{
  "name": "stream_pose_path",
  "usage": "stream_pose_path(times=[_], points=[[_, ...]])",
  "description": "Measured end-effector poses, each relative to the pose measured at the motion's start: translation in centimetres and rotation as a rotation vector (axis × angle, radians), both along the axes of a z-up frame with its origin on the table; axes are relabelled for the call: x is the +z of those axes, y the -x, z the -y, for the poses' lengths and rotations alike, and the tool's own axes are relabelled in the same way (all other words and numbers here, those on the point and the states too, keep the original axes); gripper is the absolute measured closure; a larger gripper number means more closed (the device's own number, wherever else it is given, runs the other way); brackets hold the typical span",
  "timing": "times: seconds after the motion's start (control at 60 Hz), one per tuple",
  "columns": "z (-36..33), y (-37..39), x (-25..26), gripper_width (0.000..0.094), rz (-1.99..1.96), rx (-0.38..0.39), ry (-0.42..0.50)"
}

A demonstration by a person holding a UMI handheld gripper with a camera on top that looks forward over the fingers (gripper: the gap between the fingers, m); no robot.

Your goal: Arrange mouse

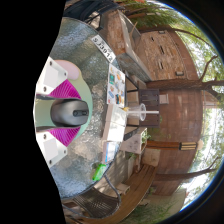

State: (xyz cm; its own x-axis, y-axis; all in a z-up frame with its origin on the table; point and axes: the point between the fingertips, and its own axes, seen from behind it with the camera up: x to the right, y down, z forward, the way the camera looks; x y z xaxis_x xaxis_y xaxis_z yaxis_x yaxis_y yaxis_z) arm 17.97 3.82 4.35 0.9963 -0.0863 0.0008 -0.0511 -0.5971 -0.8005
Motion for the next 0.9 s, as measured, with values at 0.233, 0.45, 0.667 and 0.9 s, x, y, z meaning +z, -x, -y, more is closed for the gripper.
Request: stream_pose_path(times=[0.233,0.45,0.667,0.9], points=[[0.4,1.4,-4.6,0.0298,0.002,0.024,0.098],[5.6,1.6,5.4,0.0074,0.070,-0.009,0.058],[13.5,3.2,14.0,0.0080,0.106,-0.048,0.032],[19.7,5.2,17.1,0.0077,0.102,-0.082,0.023]])
